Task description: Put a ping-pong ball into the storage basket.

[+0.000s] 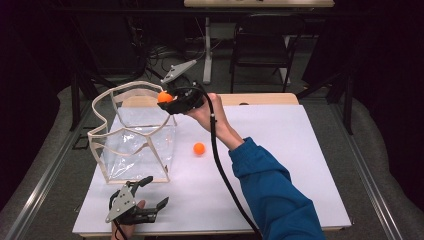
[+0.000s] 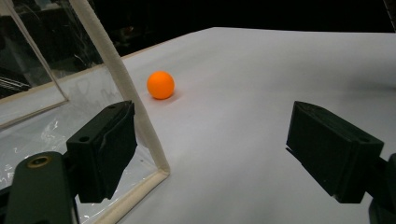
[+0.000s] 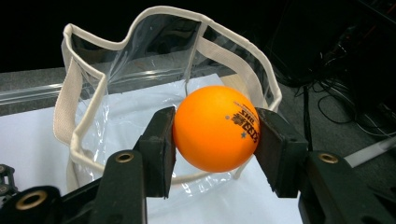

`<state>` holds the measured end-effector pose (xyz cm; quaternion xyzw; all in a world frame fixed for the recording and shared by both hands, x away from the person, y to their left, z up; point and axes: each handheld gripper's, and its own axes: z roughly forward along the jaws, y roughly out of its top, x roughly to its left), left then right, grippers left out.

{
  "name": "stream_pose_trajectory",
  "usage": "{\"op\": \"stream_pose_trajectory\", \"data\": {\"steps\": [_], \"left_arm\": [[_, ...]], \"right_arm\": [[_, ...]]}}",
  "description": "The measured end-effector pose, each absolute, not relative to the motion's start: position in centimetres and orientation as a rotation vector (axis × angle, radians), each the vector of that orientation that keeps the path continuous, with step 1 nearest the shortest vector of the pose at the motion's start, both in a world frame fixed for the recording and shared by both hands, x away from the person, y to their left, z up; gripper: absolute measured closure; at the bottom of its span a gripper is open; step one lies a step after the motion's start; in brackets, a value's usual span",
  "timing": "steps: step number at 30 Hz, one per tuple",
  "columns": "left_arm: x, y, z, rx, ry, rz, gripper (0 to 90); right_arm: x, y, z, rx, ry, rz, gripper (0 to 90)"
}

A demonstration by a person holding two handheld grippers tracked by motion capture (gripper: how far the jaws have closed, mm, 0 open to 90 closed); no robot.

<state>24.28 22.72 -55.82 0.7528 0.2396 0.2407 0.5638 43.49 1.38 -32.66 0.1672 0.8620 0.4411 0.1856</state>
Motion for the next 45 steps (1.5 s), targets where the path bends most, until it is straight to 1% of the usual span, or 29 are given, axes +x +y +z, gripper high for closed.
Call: {"op": "stream_pose_trajectory", "data": {"steps": [9, 26, 32, 45], "left_arm": [[24.1, 22.7, -55.7, 1.769, 0.565, 0.578, 15.9], [24.1, 22.7, -55.7, 1.763, 0.564, 0.574, 15.9], [24.2, 22.8, -55.7, 1.757, 0.575, 0.577, 15.9], [24.0, 22.8, -55.5, 1.757, 0.557, 0.577, 15.9]], "right_arm": [[43.9, 3.4, -33.1, 0.480, 2.474, 1.220, 50.9], [44.3, 4.5, -33.9, 0.504, 2.498, 1.221, 50.9], [44.6, 5.6, -33.8, 0.501, 2.521, 1.183, 50.8], [45.2, 7.5, -34.8, 0.520, 2.597, 1.068, 50.8]]}}
